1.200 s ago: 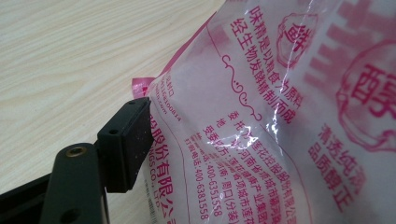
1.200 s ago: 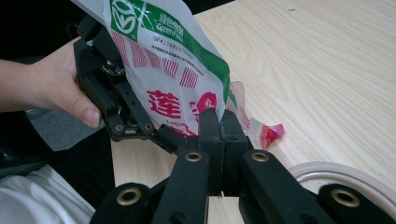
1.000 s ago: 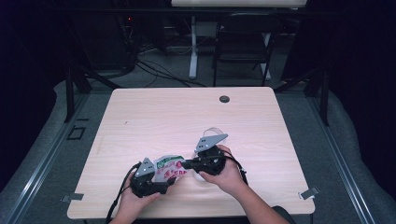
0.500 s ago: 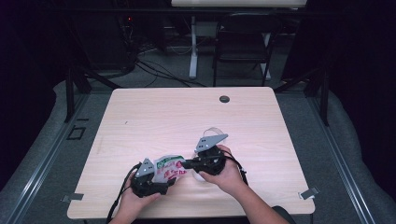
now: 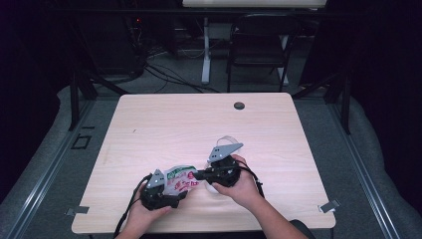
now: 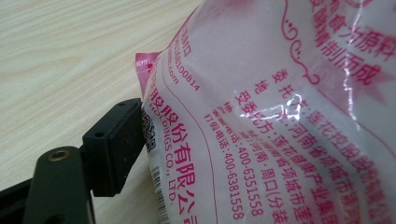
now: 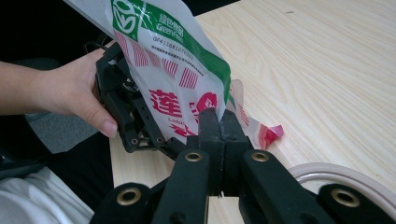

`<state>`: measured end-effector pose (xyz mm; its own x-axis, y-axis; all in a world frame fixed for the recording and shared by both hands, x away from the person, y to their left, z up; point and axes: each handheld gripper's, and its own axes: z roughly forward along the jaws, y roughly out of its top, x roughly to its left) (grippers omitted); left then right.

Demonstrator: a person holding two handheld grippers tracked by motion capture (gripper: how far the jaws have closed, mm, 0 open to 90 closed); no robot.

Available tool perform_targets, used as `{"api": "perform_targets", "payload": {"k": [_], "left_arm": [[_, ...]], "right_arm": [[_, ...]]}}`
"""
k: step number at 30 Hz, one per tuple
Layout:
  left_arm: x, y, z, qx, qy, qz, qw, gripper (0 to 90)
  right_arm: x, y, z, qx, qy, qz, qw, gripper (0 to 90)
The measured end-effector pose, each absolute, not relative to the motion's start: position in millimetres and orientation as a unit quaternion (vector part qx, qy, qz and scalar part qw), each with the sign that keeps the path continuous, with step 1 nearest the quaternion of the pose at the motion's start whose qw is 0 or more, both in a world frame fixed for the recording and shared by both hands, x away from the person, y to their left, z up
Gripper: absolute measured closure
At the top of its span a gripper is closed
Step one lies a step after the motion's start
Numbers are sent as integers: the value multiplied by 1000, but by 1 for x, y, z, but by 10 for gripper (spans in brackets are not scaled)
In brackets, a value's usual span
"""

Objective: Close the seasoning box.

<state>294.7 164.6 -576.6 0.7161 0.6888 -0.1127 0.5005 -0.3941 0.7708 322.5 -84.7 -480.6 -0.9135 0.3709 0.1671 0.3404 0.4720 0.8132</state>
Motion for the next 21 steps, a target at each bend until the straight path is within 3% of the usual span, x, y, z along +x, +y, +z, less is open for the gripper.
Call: {"api": "perform_targets", "payload": {"k": [21], "left_arm": [[300,161,-589,845,346,100,396,237]], "right_arm": [[323,-84,-482,209,858,469,15,900]]}}
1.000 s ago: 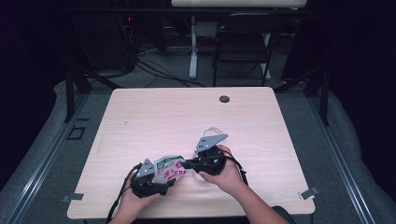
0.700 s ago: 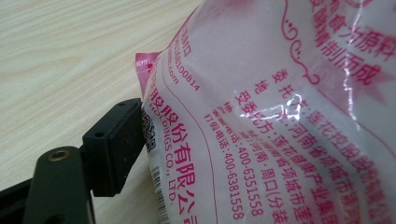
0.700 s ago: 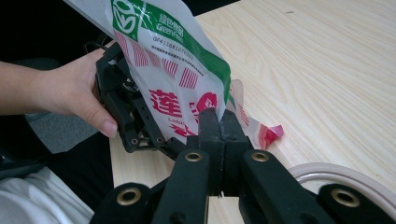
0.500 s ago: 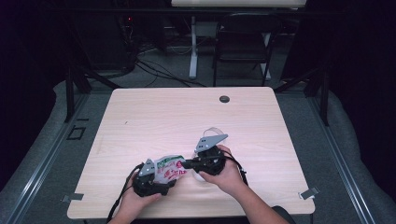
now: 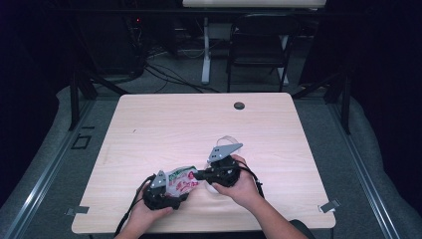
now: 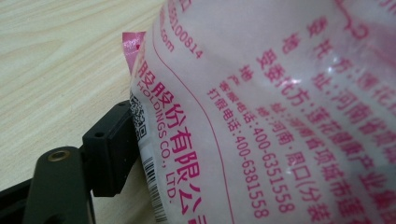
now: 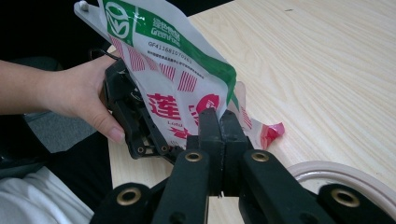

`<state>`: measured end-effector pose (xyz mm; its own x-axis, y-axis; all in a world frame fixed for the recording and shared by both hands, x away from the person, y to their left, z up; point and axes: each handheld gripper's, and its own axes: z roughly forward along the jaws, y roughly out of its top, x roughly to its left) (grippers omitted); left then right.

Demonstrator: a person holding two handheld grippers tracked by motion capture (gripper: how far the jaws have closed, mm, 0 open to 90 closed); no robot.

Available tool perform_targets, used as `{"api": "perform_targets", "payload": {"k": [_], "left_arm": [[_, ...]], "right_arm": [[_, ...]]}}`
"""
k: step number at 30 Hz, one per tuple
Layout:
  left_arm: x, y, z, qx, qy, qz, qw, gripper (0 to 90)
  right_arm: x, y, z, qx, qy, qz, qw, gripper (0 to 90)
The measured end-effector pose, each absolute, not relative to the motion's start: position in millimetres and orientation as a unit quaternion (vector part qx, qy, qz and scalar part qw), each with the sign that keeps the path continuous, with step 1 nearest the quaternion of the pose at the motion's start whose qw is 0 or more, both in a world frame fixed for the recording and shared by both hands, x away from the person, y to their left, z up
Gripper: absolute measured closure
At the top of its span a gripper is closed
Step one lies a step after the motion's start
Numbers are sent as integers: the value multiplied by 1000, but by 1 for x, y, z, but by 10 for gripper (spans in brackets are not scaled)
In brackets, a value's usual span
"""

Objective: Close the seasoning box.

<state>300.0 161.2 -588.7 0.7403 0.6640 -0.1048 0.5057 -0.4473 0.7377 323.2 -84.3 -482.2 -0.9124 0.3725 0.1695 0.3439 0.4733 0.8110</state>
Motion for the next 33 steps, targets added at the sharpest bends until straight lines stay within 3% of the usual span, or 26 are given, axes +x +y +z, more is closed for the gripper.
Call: {"api": "perform_targets", "payload": {"k": [18,23,33], "left_arm": [[298,157,-589,855,337,119,376,237],[297,155,-589,861,327,118,371,169],[296,153,-589,859,334,131,365,216]], "right_arm": [[323,-83,-483,209,860,466,17,900],[323,-83,-483,209,860,465,18,900],[322,-83,-483,208,861,465,18,900]]}}
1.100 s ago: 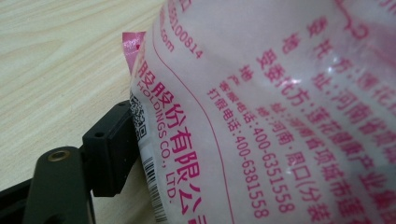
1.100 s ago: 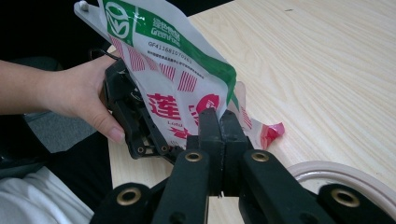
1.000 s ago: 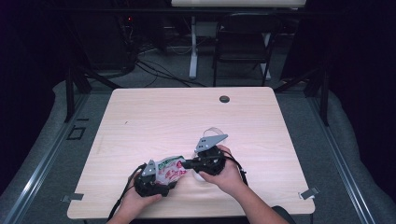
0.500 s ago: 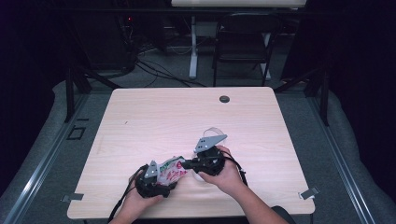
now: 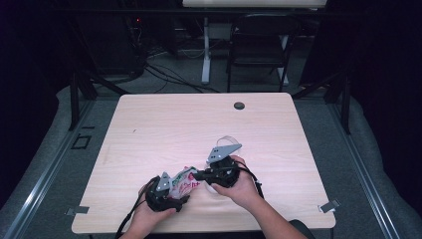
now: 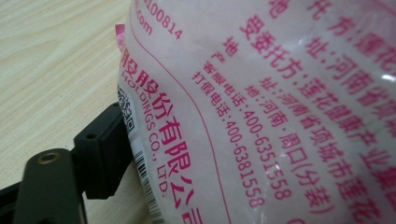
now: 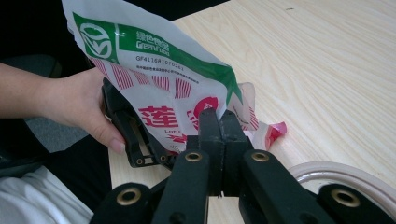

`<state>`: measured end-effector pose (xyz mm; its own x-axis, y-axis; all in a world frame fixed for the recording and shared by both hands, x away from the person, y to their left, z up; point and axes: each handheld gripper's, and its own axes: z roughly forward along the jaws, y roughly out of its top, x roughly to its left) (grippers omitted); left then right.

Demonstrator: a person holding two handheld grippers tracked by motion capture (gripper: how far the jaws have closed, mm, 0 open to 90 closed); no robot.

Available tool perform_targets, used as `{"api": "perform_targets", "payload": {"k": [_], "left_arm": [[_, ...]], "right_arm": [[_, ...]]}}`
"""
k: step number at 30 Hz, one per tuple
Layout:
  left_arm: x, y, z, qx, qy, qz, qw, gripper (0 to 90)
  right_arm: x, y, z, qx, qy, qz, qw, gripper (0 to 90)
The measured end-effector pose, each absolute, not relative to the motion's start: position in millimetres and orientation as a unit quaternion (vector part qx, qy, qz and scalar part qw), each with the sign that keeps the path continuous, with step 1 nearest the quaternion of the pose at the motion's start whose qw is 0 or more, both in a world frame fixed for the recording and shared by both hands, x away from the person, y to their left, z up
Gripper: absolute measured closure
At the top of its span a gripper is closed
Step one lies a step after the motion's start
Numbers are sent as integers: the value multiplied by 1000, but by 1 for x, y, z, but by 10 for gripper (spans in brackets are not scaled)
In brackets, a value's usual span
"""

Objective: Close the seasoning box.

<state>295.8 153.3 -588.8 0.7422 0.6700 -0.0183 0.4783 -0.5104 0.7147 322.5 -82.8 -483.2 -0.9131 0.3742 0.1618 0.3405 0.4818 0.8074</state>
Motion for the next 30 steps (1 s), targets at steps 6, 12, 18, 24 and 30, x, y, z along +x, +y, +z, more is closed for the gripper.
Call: {"api": "perform_targets", "payload": {"k": [6,12,18,24,30], "left_arm": [[296,155,-588,854,342,136,366,280],[295,156,-588,849,349,145,370,384],[296,158,-588,845,354,147,372,453],[298,161,-586,840,362,140,380,507],[299,161,-582,842,360,140,376,550]], "right_arm": [[322,-83,-483,210,858,468,22,900],[323,-84,-482,209,858,468,22,900],[322,-84,-482,209,857,470,23,900],[322,-84,-482,208,856,473,22,900],[323,-85,-481,210,853,477,22,900]]}}
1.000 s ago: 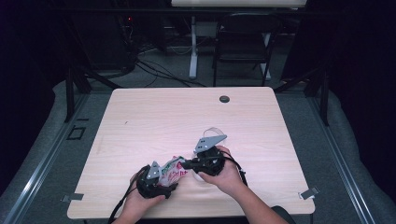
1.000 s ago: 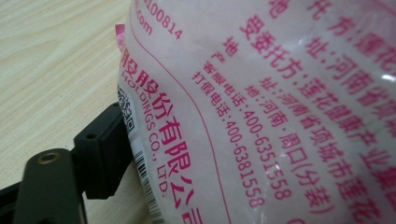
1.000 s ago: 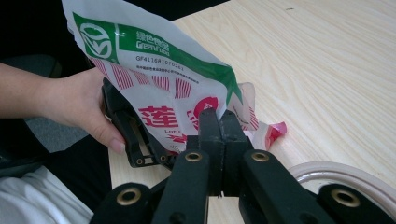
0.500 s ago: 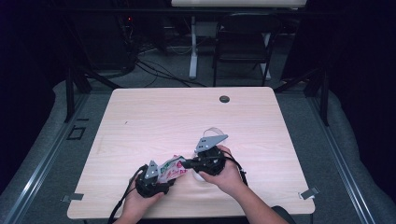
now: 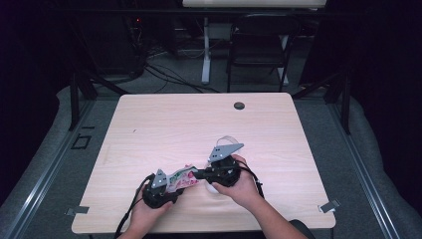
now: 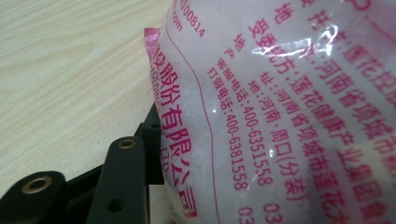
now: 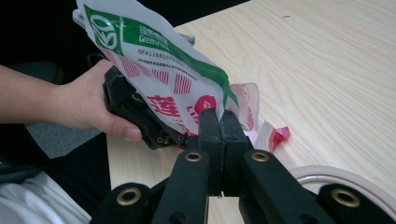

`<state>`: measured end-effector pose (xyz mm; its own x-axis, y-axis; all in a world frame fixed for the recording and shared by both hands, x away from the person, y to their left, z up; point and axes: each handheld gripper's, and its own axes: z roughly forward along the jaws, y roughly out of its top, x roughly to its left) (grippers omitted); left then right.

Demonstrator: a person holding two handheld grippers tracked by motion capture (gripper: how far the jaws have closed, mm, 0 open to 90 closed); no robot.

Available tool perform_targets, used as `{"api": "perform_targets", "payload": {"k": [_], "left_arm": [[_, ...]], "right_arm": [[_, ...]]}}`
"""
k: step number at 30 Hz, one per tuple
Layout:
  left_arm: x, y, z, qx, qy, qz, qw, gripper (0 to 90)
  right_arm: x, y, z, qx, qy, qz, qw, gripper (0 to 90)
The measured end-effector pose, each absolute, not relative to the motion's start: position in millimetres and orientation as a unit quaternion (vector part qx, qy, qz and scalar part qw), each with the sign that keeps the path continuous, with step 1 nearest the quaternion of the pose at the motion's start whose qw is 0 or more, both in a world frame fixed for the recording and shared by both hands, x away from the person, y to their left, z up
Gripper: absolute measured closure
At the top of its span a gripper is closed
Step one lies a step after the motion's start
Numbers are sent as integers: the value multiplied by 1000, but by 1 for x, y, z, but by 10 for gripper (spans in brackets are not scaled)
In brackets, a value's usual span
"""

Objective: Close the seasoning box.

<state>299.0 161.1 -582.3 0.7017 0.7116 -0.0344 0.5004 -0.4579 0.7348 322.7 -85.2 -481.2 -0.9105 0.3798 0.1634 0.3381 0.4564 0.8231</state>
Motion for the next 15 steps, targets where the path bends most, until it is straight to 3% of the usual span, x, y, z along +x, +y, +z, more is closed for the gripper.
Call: {"api": "perform_targets", "payload": {"k": [15], "left_arm": [[298,162,-574,841,365,150,369,577]], "right_arm": [[322,-87,-479,210,850,482,24,900]]}}
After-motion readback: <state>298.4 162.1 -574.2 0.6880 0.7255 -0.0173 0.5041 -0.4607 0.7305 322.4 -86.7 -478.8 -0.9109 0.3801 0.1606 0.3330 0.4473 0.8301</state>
